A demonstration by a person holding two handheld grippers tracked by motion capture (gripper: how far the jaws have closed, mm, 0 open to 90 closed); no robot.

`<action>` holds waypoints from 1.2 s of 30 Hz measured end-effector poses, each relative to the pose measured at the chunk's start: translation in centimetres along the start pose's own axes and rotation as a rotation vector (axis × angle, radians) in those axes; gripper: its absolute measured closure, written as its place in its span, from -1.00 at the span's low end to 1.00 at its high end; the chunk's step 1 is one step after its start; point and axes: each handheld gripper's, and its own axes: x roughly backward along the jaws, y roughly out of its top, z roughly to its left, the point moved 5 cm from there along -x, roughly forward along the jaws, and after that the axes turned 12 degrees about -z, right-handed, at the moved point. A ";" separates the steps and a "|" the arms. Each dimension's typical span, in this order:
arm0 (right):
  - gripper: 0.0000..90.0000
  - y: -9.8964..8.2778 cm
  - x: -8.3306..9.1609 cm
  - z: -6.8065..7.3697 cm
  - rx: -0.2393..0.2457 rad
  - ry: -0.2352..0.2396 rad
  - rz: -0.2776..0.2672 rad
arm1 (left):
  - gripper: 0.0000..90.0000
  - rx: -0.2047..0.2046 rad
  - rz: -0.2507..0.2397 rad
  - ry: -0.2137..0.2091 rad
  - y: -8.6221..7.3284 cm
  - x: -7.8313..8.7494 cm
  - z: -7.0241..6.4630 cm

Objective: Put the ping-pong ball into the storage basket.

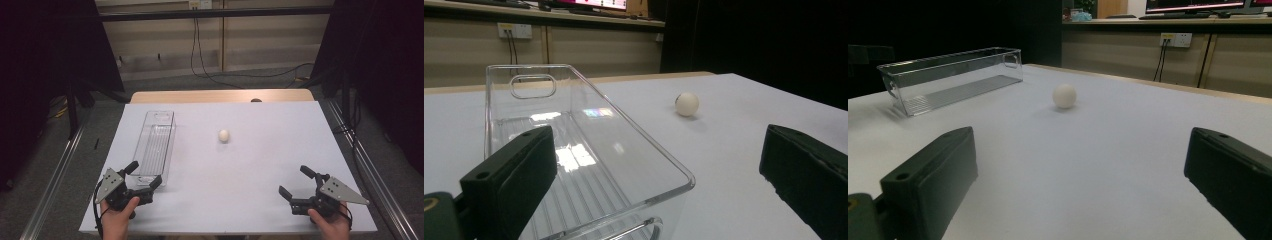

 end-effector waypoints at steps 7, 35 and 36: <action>-1.00 0.0 0.0 0.1 0.005 0.009 0.002 | -0.96 -0.007 0.007 0.006 0.0 -0.1 0.0; -1.00 -0.1 0.0 0.1 0.021 0.012 0.012 | -0.97 0.000 -0.002 -0.049 0.7 -2.1 -2.3; -1.00 -0.1 0.0 0.2 0.018 0.010 0.013 | -0.97 0.000 -0.001 -0.053 0.7 -2.2 -2.5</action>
